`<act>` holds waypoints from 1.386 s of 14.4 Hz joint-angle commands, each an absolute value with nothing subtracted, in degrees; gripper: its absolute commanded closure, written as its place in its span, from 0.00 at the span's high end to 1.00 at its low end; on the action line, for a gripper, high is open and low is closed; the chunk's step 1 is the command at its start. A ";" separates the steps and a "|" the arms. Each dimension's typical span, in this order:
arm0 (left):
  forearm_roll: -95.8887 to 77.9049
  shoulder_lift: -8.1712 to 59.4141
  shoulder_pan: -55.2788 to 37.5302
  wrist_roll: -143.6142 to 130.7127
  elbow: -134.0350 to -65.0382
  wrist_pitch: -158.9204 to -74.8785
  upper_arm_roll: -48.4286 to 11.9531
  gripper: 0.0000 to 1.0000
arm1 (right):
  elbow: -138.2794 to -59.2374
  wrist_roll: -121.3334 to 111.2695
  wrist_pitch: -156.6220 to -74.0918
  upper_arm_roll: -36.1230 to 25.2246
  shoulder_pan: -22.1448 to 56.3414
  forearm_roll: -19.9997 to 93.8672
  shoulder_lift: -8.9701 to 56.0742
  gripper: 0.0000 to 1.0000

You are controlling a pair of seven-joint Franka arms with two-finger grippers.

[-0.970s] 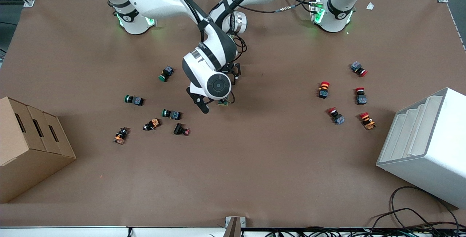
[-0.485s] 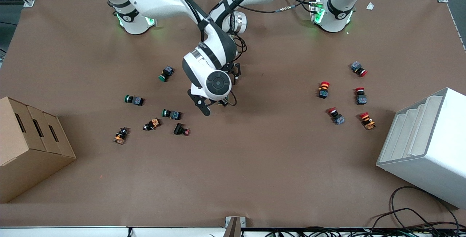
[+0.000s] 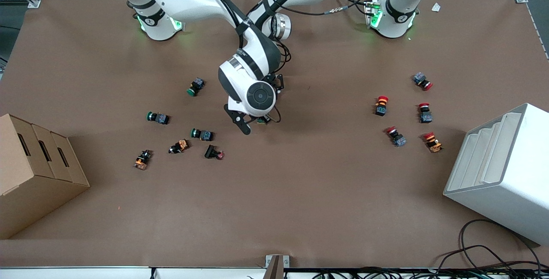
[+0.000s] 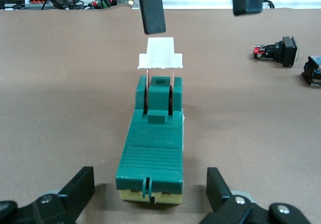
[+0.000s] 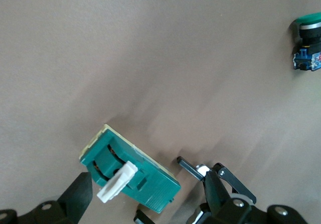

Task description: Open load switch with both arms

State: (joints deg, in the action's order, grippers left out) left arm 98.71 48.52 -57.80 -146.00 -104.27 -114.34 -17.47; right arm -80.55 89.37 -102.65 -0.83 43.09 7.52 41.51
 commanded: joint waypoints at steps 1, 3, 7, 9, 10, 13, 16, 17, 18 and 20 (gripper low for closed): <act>99.14 50.71 -58.10 -147.66 -104.41 -114.61 -16.96 0.99 | -81.21 90.18 -100.91 -0.88 43.50 6.68 41.05 1.00; 99.32 50.80 -58.10 -147.66 -104.41 -114.61 -16.96 0.99 | -81.21 89.91 -98.10 -0.79 44.03 6.85 40.96 1.00; 99.40 50.89 -58.10 -147.66 -104.33 -114.61 -16.96 0.99 | -81.04 89.39 -94.67 -0.62 44.12 7.47 40.78 1.00; 99.40 50.89 -58.10 -147.66 -104.33 -114.61 -16.96 0.99 | -81.30 89.47 -94.48 -0.53 45.17 7.64 40.96 1.00; 99.40 50.89 -58.10 -147.66 -104.33 -114.61 -16.96 0.99 | -81.65 89.73 -94.74 -0.53 45.35 7.73 41.13 1.00; 99.40 50.89 -58.09 -147.66 -104.24 -114.43 -16.96 0.99 | -84.89 89.74 -97.63 -0.53 46.32 8.17 41.22 1.00; 99.40 50.89 -58.10 -147.66 -104.24 -114.43 -16.96 0.99 | -88.58 89.82 -102.55 -0.53 47.46 8.17 41.22 1.00; 99.40 50.89 -58.10 -147.66 -104.33 -114.43 -16.96 0.99 | -89.20 89.82 -103.26 -0.53 47.46 8.17 41.22 1.00; 99.40 50.89 -58.10 -147.66 -104.33 -114.43 -16.96 0.99 | -89.30 89.82 -103.36 -0.61 47.37 8.09 41.22 1.00; 99.40 50.89 -58.10 -147.66 -104.24 -114.43 -16.96 0.99 | -88.69 89.21 -102.66 -0.79 46.41 8.09 40.61 1.00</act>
